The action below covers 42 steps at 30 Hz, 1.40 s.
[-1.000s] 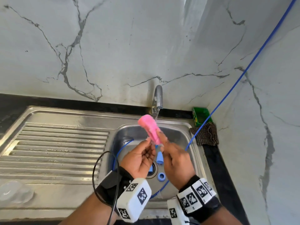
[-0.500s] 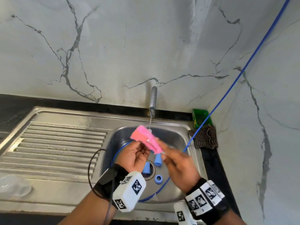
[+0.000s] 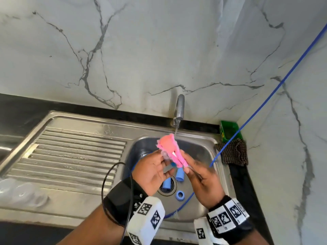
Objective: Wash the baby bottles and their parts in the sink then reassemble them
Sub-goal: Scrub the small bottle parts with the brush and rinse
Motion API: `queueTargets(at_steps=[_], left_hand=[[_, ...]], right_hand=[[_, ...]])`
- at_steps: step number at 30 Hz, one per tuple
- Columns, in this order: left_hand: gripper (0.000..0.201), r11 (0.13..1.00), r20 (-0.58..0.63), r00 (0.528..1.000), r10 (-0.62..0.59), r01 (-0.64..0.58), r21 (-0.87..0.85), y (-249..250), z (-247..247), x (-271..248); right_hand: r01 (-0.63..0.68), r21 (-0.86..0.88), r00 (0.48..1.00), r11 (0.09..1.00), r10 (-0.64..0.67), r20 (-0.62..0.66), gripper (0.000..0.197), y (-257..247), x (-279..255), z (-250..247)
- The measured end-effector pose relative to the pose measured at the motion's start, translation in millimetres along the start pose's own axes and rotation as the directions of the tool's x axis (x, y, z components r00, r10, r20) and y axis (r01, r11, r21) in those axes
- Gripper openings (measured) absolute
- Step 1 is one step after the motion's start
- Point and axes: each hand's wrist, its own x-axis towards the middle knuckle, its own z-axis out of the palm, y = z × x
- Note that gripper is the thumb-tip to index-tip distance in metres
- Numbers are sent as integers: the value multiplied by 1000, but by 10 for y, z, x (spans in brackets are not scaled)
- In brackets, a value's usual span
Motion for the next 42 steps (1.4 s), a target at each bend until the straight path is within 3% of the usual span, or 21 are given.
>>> queueTargets(at_steps=[3,6,9,12,16,20,22,24,28,32,35,37,39,42], left_hand=[[11,996,-66,994,-86,86,0,10,-177,23],[12,988,-44,988,-145,142,-55,73,-204,20],[13,987,54,990,-128,132,-90,167,-194,-22],[12,975,105,983,-148,163,-153,200,-225,-49],[25,962,47,973,-225,230,-147,90,-222,-45],[21,967,13,978,-209,209,-145,131,-122,-26],[22,969,-7,977,-215,213,-127,109,-71,-9],[15,968,-1,974,-227,225,-113,15,13,-10],[13,949,145,963,-226,251,-188,-126,256,-75],[22,964,67,976,-205,213,-158,-146,271,-64],[17,979,-14,985,-174,172,-111,-204,260,-4],[23,990,-53,989,-138,138,-1,-237,254,19],[16,986,-90,992,-88,99,134,-298,248,40],[10,987,-124,992,-33,51,149,-393,236,89]], right_hand=[[12,-59,999,998,-14,-34,45,-55,72,34],[90,-135,991,987,-102,-86,47,-289,282,105],[168,-326,985,930,-170,23,61,-396,324,306],[192,-423,981,886,-187,53,67,-300,157,323],[146,-464,989,874,-124,78,65,-169,-70,121],[40,-414,994,909,-78,-76,58,-56,-207,-249],[66,-364,985,929,-118,-123,56,-154,-161,-324],[143,-367,980,919,-183,-74,55,-304,-51,-227],[263,-484,962,835,-263,69,55,-298,55,-113],[245,-547,969,800,-226,103,66,26,-176,-424],[107,-447,994,888,-111,17,58,172,-339,-599],[56,-312,993,949,-84,-78,51,141,-333,-646],[39,-168,987,985,-64,-146,47,-18,-195,-600],[90,-85,995,992,-93,-36,45,-223,17,-360]])
